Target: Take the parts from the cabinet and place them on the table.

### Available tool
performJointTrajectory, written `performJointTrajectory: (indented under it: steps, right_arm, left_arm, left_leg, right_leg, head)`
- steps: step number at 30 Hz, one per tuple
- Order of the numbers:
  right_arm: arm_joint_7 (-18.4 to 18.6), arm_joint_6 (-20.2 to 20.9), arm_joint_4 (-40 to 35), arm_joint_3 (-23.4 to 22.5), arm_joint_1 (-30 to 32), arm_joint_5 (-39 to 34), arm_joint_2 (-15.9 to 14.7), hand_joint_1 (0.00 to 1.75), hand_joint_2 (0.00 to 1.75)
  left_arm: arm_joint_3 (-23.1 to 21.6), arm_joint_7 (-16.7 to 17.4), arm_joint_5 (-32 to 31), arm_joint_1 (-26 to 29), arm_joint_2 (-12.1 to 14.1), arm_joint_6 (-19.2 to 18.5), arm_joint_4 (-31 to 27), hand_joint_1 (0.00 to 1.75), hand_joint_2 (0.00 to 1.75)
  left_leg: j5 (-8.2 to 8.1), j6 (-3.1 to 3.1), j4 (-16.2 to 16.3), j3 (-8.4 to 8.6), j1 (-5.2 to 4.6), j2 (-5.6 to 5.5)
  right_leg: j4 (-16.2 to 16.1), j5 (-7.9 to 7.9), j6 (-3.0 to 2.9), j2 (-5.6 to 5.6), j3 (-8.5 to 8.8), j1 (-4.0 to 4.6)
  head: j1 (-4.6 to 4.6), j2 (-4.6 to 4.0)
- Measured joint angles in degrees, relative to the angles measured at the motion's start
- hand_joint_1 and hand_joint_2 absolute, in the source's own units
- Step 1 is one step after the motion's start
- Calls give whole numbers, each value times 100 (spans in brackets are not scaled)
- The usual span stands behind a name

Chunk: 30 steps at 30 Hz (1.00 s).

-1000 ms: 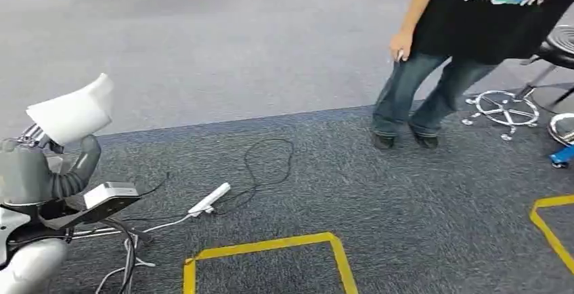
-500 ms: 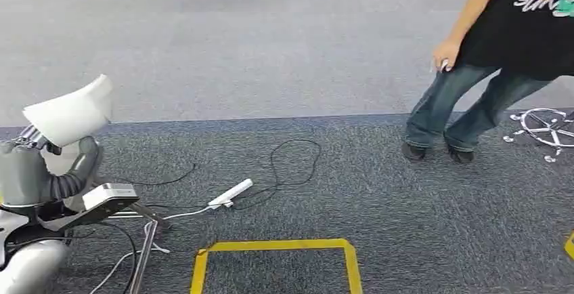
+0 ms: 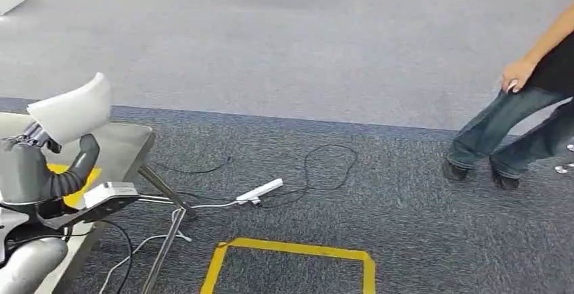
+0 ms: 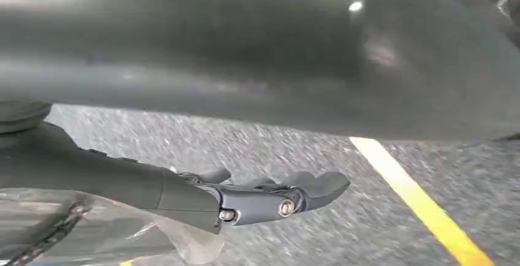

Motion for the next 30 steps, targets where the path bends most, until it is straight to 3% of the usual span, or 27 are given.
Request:
performJointTrajectory:
  steps: [3, 4, 5, 6, 8, 9, 10, 11, 12, 13, 14, 15, 19, 20, 21, 22, 24, 25, 26, 27, 28, 29, 30]
  right_arm:
    - [-16, 20, 72, -44, -31, 6, 37, 0, 0]
    - [0, 9, 72, -53, -28, 15, 39, 0, 0]
    - [48, -31, 68, -59, -25, 35, 39, 0, 0]
    - [87, -68, 35, -59, -13, 55, 24, 0, 0]
    - [162, -116, -74, -59, 31, 63, -33, 0, 0]
    - [170, -131, -104, -57, 47, 63, -55, 0, 0]
    - [183, -133, -124, -55, 52, 63, -74, 0, 0]
    - [183, -153, -144, -55, 52, 63, -79, 0, 0]
    - [181, -166, -153, -57, 49, 63, -79, 0, 0]
    - [157, -157, -153, -59, 42, 63, -72, 0, 0]
    - [120, -135, -142, -66, 38, 59, -52, 0, 0]
    - [78, -89, -93, -85, 38, 57, -22, 0, 0]
    - [8, -48, 24, -129, -5, 52, 46, 0, 0]
    - [11, -55, 40, -160, -3, 52, 55, 0, 0]
    - [11, -68, 46, -175, -2, 61, 66, 0, 0]
    - [19, -72, 46, -175, 5, 72, 66, 0, 0]
    - [61, -96, 48, -175, 21, 76, 66, 0, 0]
    - [63, -96, 51, -175, 34, 81, 66, 0, 0]
    - [54, -83, 61, -175, 36, 85, 70, 0, 0]
    - [39, -72, 68, -177, 40, 100, 74, 0, 0]
    - [4, -44, 87, -186, 33, 107, 83, 0, 0]
    - [-41, -5, 155, -197, 21, 107, 107, 0, 0]
    - [-79, 53, 243, -201, 4, 116, 144, 0, 0]
  left_arm:
    - [-5, 11, -7, 8, -5, 0, 4, 175, 175]
    - [-5, 11, -7, 10, 2, 2, 2, 175, 175]
    - [0, 11, -7, 22, 6, 15, 2, 175, 175]
    - [4, 11, -7, 18, 22, 18, 2, 175, 175]
    - [9, 13, 4, 59, 37, 28, 2, 175, 175]
    - [9, 13, 7, 84, 43, 28, 2, 175, 175]
    - [9, 13, 7, 108, 48, 28, 2, 175, 175]
    - [9, 15, 7, 119, 55, 22, 2, 175, 175]
    - [9, 29, 7, 117, 57, 9, 2, 175, 175]
    - [9, 35, 4, 107, 57, -2, 2, 175, 175]
    - [9, 48, -4, 83, 52, -4, 2, 175, 175]
    - [9, 55, -11, 40, 44, -11, 9, 175, 175]
    - [6, 68, -15, -19, 35, -39, 13, 175, 175]
    - [6, 70, -18, -21, 30, -39, 13, 175, 175]
    - [9, 70, -20, -49, 30, -39, 13, 175, 175]
    - [9, 72, -28, -57, 30, -39, 13, 175, 175]
    - [2, 79, -46, -46, 24, -50, 17, 175, 175]
    - [0, 81, -61, -46, 22, -57, 22, 175, 175]
    - [0, 81, -81, -47, 22, -59, 31, 175, 175]
    - [0, 83, -83, -48, 20, -61, 33, 175, 175]
    - [0, 88, -90, -58, 17, -74, 35, 175, 175]
    - [-2, 92, -98, -82, 2, -90, 44, 175, 175]
    - [-9, 94, -107, -101, -7, -90, 55, 175, 175]
  left_leg:
    - [58, -80, -30, -33, 48, -135]
    - [40, -100, -17, -40, 47, -171]
    - [-56, -130, 80, -76, 33, 100]
    - [-228, -165, 364, -192, 28, 290]
    - [-641, -203, 1276, -618, 51, 403]
    - [-760, -213, 1649, -804, 60, 409]
    - [-744, -216, 1776, -880, 68, 409]
    - [-590, -213, 1634, -810, 71, 411]
    - [-344, -199, 1252, -627, 70, 428]
    - [-73, -173, 717, -356, 62, 487]
    - [120, -135, 247, -117, 42, 634]
    - [13, -111, 103, -22, -32, 835]
    - [14, -9, -41, -29, -37, 638]
    - [40, 23, -89, 17, 4, 608]
    - [41, 55, -93, 26, 12, 562]
    - [40, 76, -92, 22, 12, 522]
    - [31, 91, -88, 22, 6, 405]
    - [30, 92, -85, 27, 3, 342]
    - [28, 91, -84, 38, 3, 278]
    - [25, 90, -81, 49, 5, 218]
    - [13, 81, -76, 66, 8, 153]
    - [-3, 57, -65, 82, 16, 92]
    - [-16, 34, -56, 66, 7, 44]
  right_leg:
    - [31, 17, -53, -129, 10, 48]
    - [-3, 40, -90, -185, 34, 21]
    - [-22, 44, -125, -248, 61, 18]
    - [-23, 26, -167, -296, 75, 27]
    - [-22, 0, -202, -420, 94, 41]
    - [-21, -9, -210, -479, 98, 44]
    - [-21, -18, -214, -541, 106, 47]
    - [-21, -33, -210, -594, 121, 50]
    - [-21, -48, -207, -653, 142, 55]
    - [-21, -70, -198, -708, 176, 56]
    - [-21, -89, -181, -753, 208, 60]
    - [-21, -111, -149, -796, 211, 96]
    - [-52, -155, -42, -1025, 262, 116]
    - [-1, -214, -3, -876, 214, 85]
    - [204, -344, 1, -640, 122, 82]
    - [626, -550, 7, -502, -88, 75]
    - [1591, -903, 27, -430, -613, 78]
    - [1809, -892, 31, -426, -767, 78]
    - [1727, -744, 24, -426, -777, 77]
    - [1409, -496, 19, -417, -670, 75]
    - [890, -180, 6, -393, -448, 69]
    - [299, 114, 1, -274, -186, 54]
    - [104, 42, -5, -31, -72, 33]
  head:
    - [0, 0]
    - [-1, 0]
    - [-7, 0]
    - [-38, 0]
    - [-35, 0]
    - [-31, 0]
    - [-35, 0]
    - [-31, 0]
    - [-33, 0]
    - [-33, 0]
    - [-35, 0]
    - [-29, 0]
    - [-18, 0]
    - [-18, 0]
    - [6, 0]
    - [23, 0]
    - [24, 0]
    - [28, 0]
    - [21, 0]
    - [28, 0]
    - [24, 0]
    - [26, 0]
    - [21, 0]
